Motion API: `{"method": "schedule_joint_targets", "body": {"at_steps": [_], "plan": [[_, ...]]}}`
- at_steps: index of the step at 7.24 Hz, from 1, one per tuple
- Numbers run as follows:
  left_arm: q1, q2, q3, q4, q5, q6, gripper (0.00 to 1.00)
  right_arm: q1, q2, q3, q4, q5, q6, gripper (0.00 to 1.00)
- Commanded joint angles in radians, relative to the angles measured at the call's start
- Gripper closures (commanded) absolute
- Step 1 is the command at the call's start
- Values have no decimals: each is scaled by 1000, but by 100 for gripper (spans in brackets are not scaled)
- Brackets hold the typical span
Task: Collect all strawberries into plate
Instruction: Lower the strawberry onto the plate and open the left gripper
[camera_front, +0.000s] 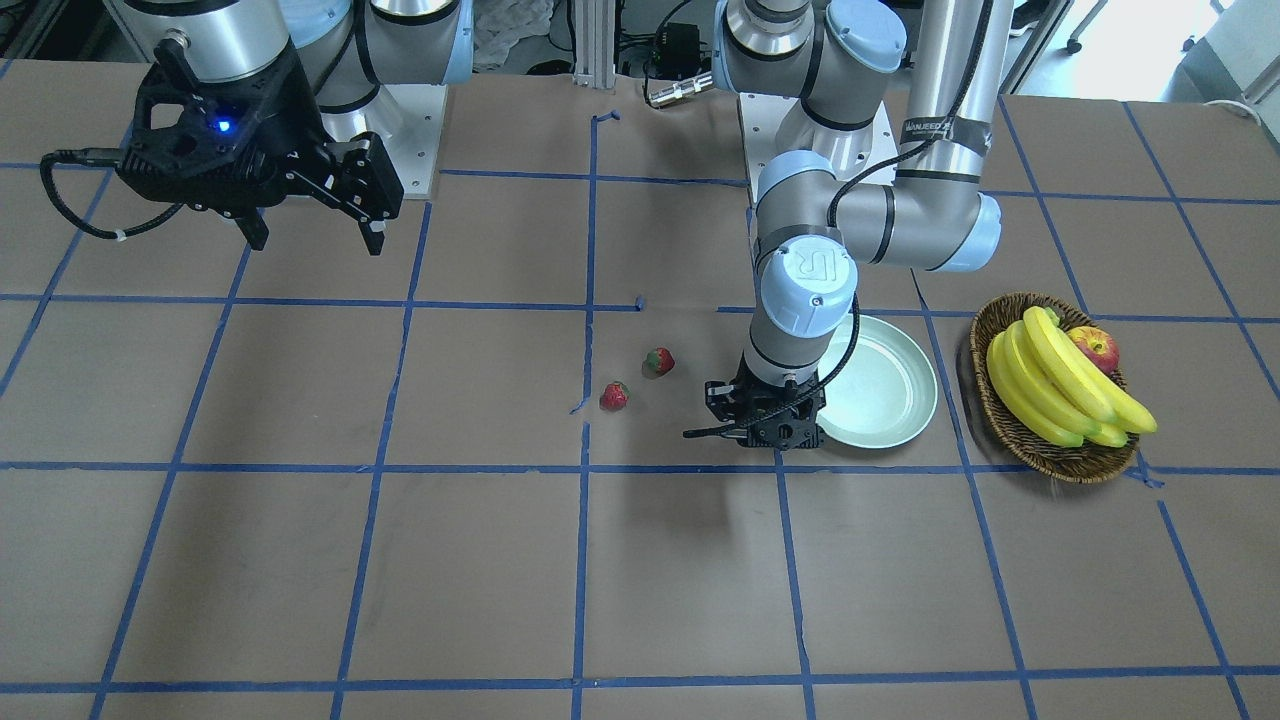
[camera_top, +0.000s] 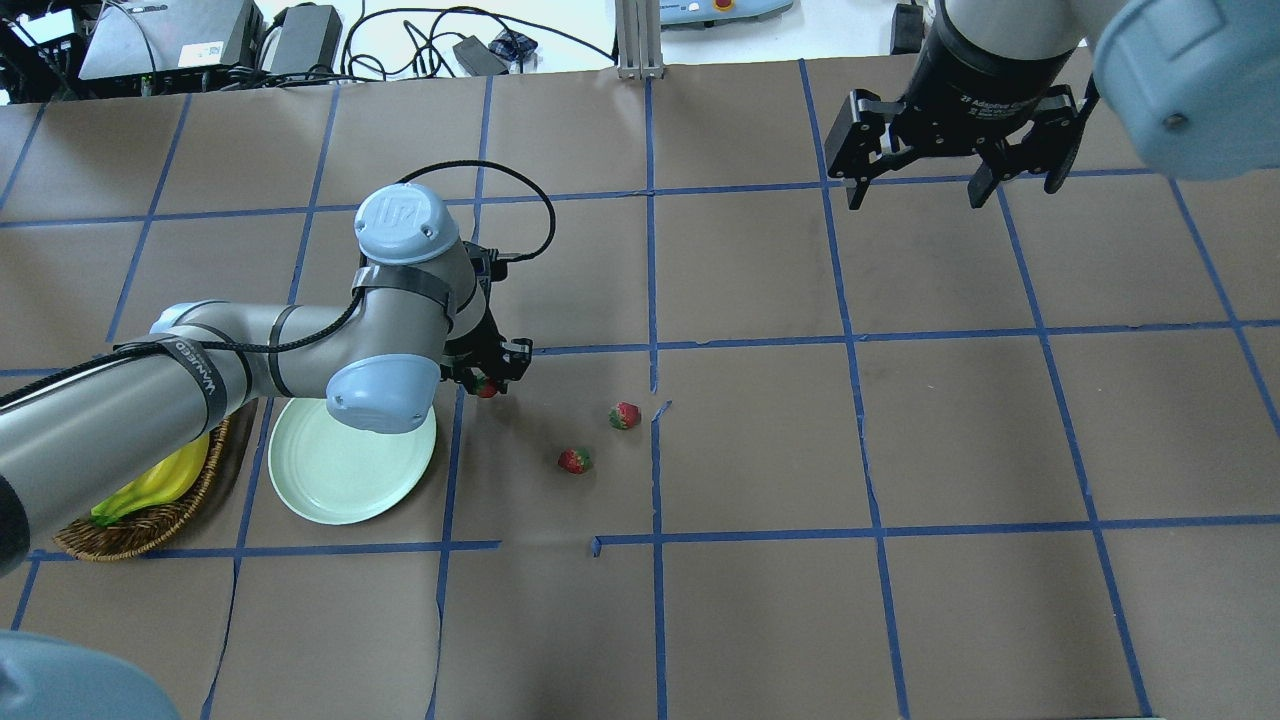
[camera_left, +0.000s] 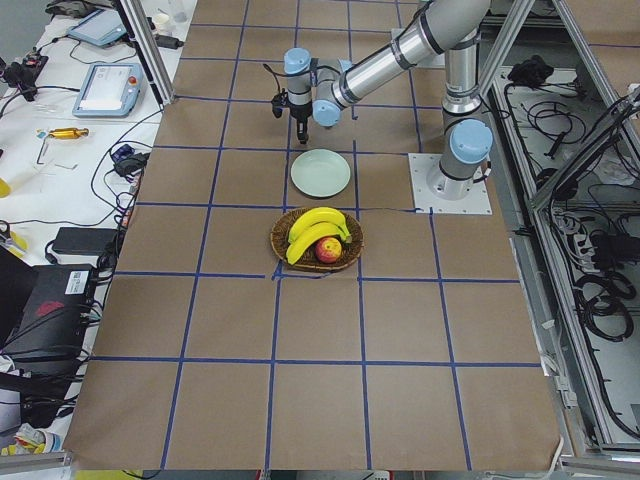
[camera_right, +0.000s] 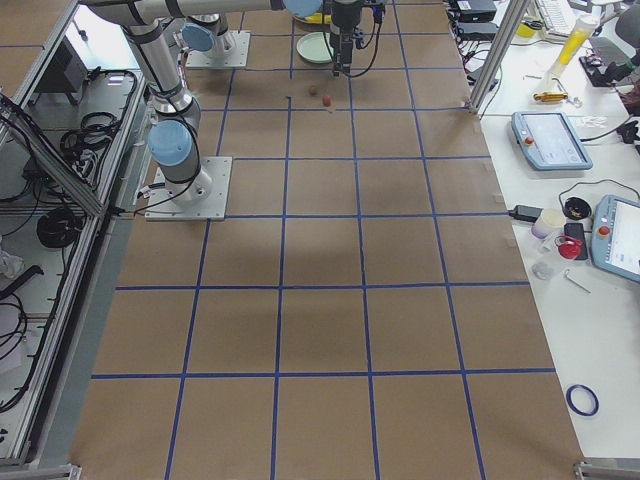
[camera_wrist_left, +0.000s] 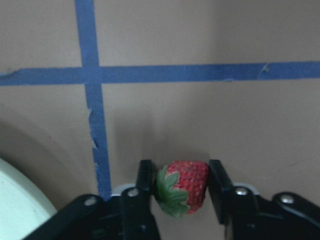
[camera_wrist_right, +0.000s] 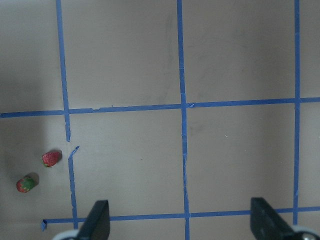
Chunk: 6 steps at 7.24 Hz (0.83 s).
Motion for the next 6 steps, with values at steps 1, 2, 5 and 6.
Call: {"method": "schedule_joint_targets", "body": {"at_steps": [1,2,5,6], "plan": [[35,93,24,-167,88,116,88,0,0,0,0,0,0,0],[96,128,-8,-215,102,162,86,0,0,0,0,0,0,0],[153,145,-137,-155,88,213,0,0,0,-1,3,0,0,0],[143,145,-129,-142,85,201,0,0,0,0,3,0,0,0]]}}
